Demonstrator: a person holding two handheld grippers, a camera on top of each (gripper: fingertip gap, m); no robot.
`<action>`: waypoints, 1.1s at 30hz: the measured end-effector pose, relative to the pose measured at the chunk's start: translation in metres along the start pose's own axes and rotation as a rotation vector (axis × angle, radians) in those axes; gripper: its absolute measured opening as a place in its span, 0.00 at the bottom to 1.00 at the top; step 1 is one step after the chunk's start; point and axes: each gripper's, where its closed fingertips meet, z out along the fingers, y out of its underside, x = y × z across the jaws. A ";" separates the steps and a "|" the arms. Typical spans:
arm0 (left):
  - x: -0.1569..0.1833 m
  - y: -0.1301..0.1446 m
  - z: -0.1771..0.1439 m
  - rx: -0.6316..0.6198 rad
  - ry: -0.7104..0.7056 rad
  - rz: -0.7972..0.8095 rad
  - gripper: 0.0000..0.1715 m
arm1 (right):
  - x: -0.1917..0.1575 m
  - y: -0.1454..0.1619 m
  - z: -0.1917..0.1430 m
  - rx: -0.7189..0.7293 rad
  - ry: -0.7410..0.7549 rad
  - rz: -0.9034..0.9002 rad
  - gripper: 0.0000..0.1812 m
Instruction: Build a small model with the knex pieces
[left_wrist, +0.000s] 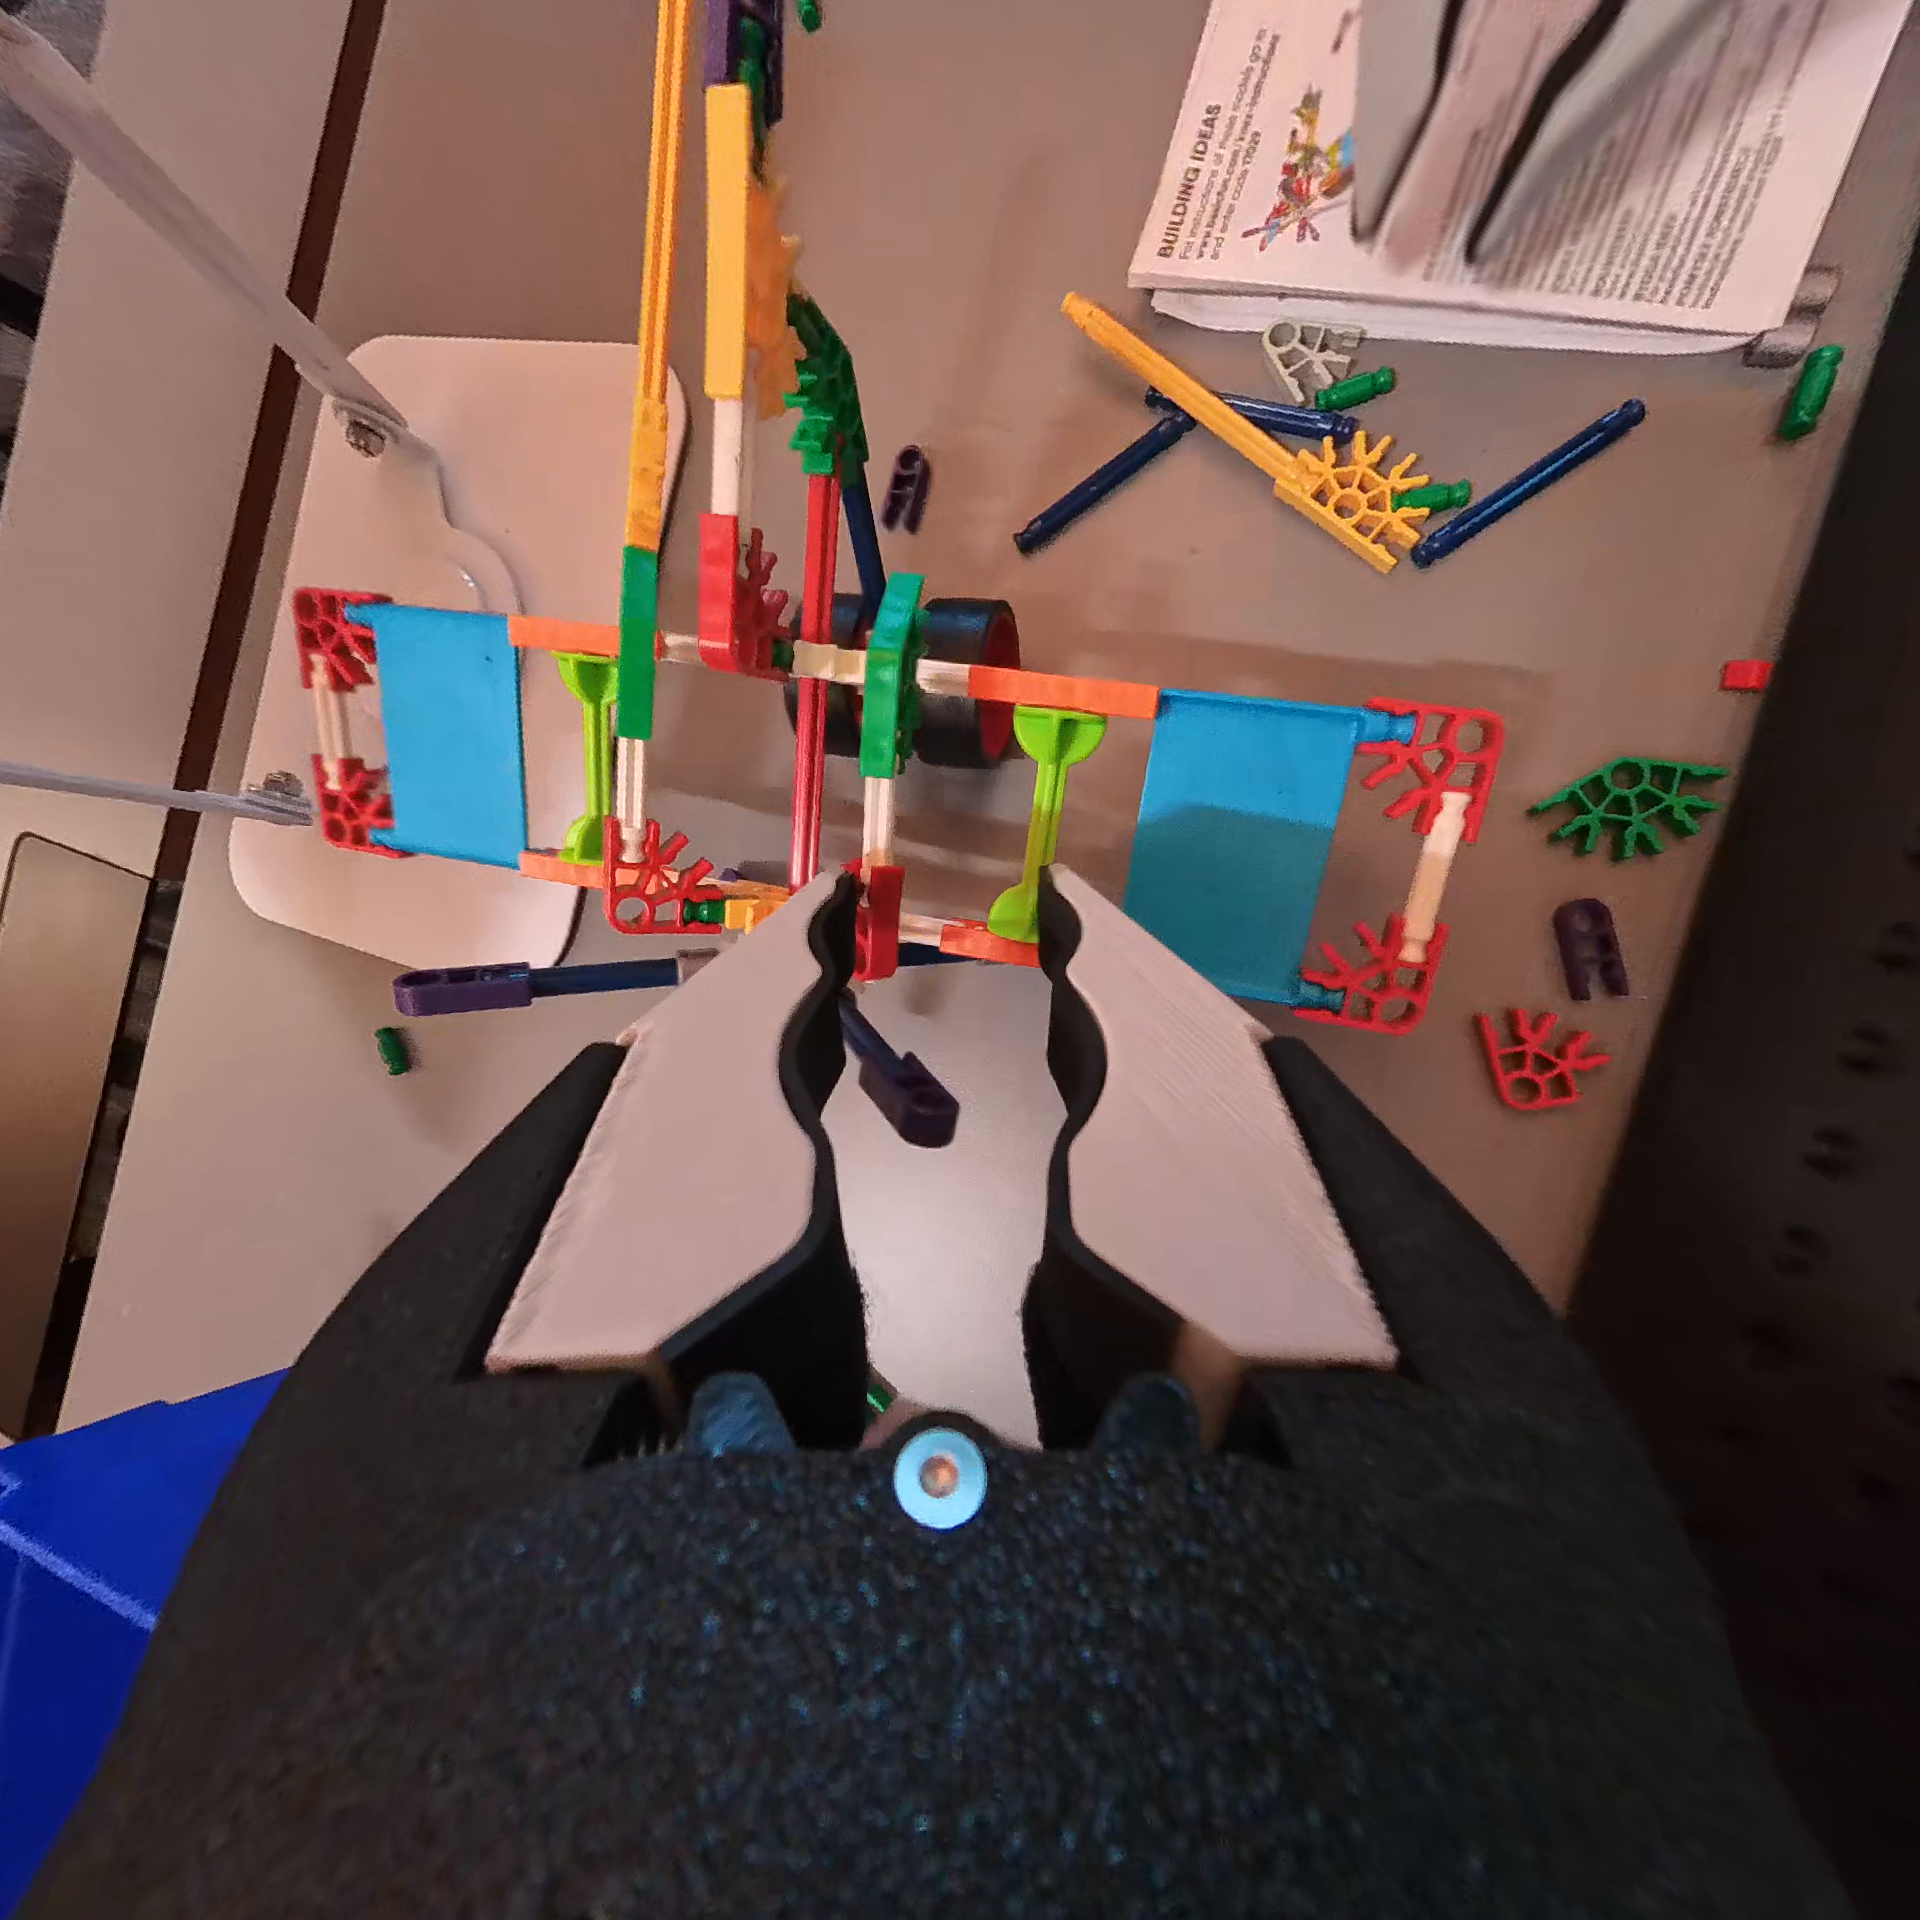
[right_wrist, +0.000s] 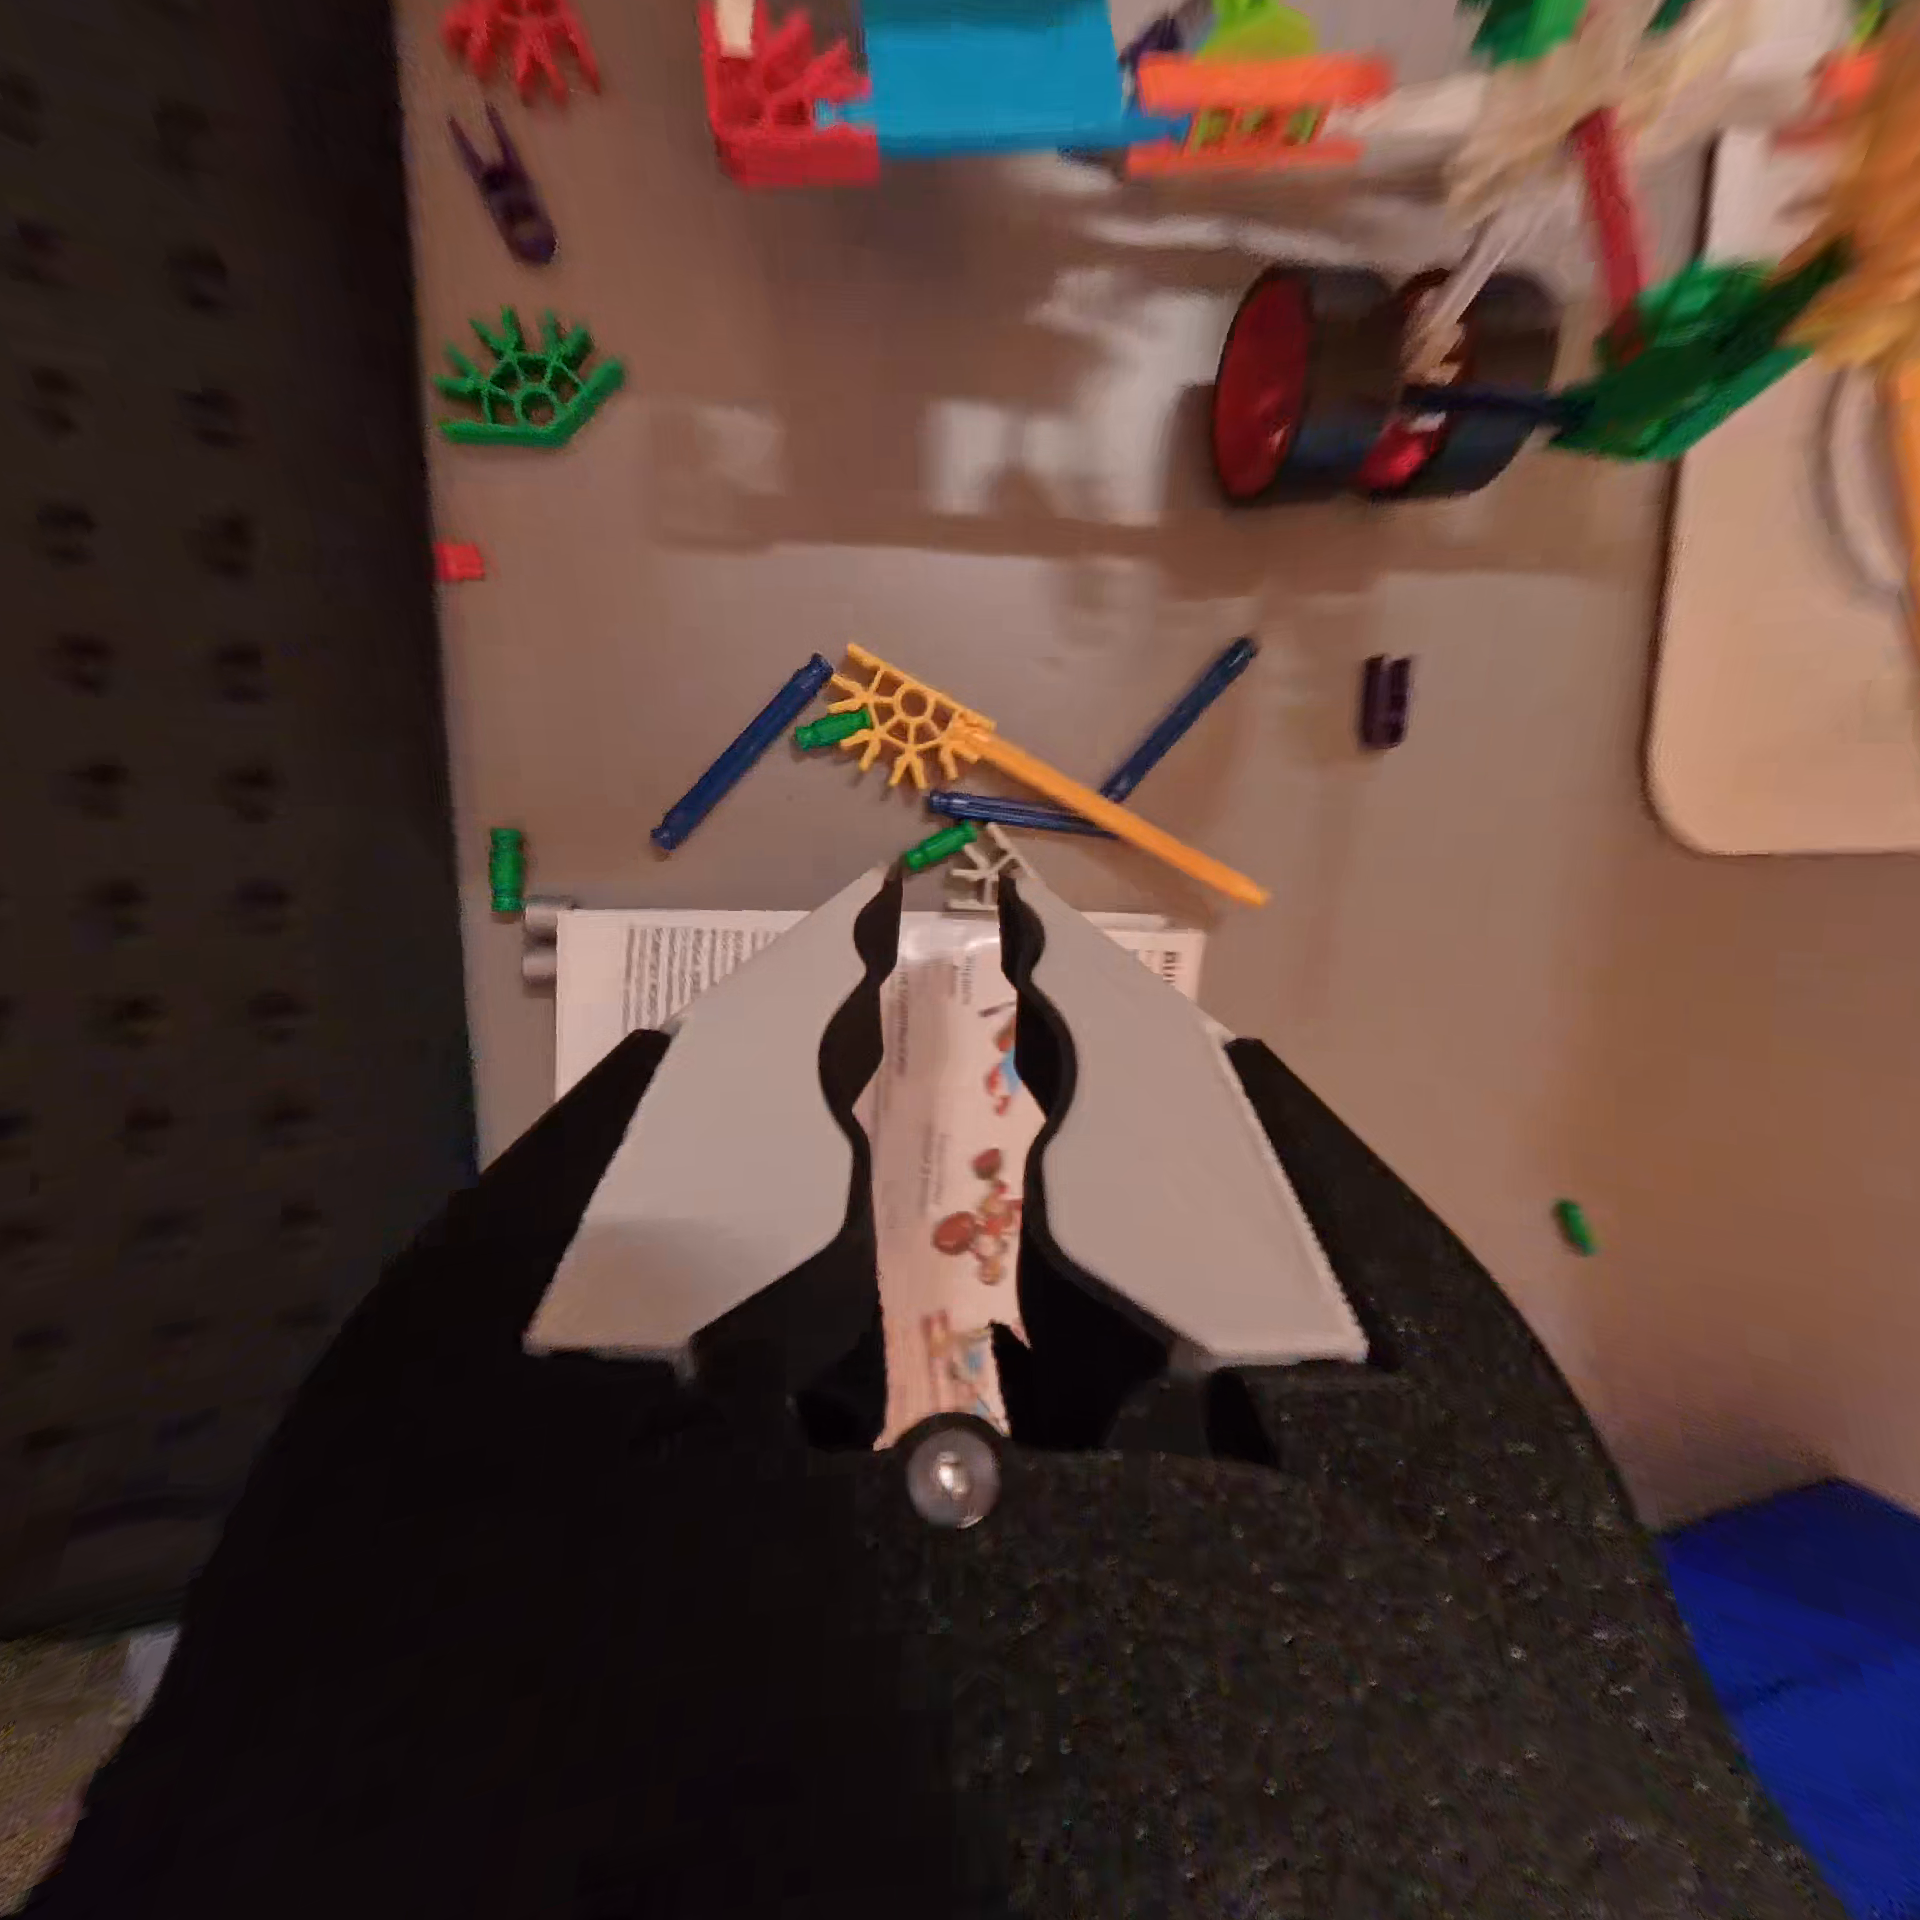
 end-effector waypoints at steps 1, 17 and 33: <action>-0.001 -0.001 0.000 0.007 -0.003 -0.006 0.20 | -0.004 0.002 0.008 -0.002 0.003 0.044 0.10; -0.009 -0.017 0.008 0.080 0.021 -0.003 0.18 | -0.002 0.016 0.031 -0.010 0.142 0.282 0.07; -0.009 -0.034 0.026 0.045 0.118 0.033 0.10 | -0.008 0.018 0.030 0.034 0.189 0.322 0.07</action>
